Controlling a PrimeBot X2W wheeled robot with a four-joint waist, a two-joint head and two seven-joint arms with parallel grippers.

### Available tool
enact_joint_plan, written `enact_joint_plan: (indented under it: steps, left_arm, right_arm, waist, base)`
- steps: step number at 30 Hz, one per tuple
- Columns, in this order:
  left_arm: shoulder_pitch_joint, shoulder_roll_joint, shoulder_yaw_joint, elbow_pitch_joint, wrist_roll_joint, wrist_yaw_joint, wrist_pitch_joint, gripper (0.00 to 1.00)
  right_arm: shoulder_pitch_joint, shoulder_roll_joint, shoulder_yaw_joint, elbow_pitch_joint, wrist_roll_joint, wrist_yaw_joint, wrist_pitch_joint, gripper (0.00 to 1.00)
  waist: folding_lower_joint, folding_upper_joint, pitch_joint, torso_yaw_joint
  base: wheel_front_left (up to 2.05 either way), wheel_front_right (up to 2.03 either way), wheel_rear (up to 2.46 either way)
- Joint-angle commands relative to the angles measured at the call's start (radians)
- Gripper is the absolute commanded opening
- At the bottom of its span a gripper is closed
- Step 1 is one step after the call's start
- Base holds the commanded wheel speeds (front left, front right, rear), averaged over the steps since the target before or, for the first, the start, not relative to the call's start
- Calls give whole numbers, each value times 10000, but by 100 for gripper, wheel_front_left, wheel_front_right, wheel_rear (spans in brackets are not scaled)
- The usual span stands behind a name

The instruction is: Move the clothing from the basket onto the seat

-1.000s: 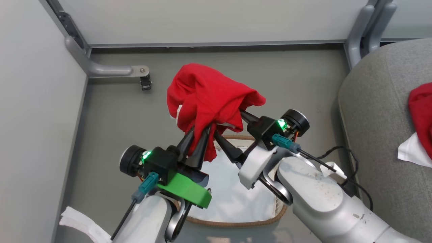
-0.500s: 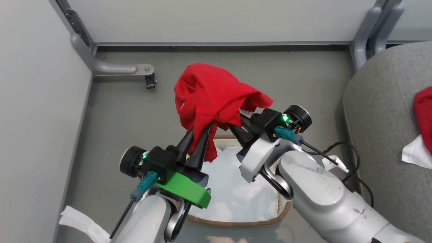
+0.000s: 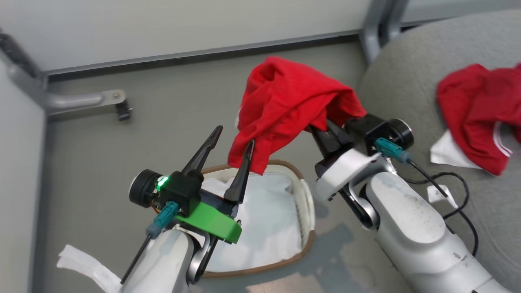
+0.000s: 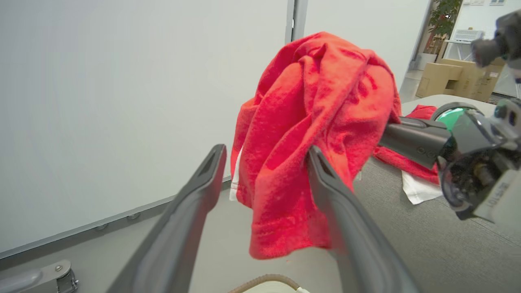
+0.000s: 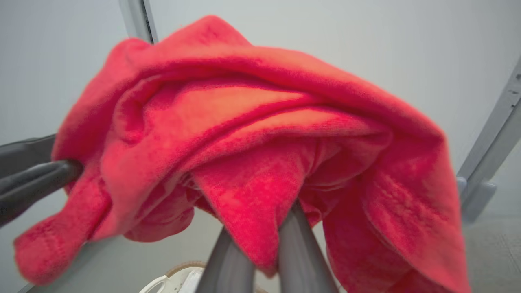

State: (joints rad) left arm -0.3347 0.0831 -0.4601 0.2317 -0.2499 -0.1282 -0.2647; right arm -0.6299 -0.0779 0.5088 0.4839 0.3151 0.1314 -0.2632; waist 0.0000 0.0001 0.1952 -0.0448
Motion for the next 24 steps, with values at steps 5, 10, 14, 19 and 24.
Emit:
enact_joint_plan:
  steps: [5, 10, 14, 19, 24]
  left_arm:
    - [-321, 225, -65, 112, 36, -33, 7, 100]
    - [-427, 341, -162, 202, -18, -33, 7, 100]
    - [-576, 418, -354, 322, -80, -33, 9, 100]
    - [-773, 614, -583, 486, -81, -32, 9, 100]
    - [-1090, 825, -785, 582, -125, -30, 9, 100]
  right_arm:
    - [416, -185, -725, -415, -156, -14, -23, 0]
    - [687, -239, -1405, -710, -154, -14, -23, 0]
    - [735, -490, -2037, -680, -239, -14, -23, 0]
    - [138, -1111, -3091, -229, -524, -14, -23, 0]
    - [-978, -1755, -4142, 776, -907, -14, -23, 0]
  waist:
    - [0, -1, 461, -2326]
    - [0, -1, 626, -3379]
    - [0, -1, 757, -3857]
    - [0, -1, 1150, -3944]
    - [0, -1, 1860, -3549]
  base:
    - [0, 0, 0]
    - [0, 0, 0]
    - [0, 0, 0]
    - [0, 0, 0]
    - [0, 0, 0]
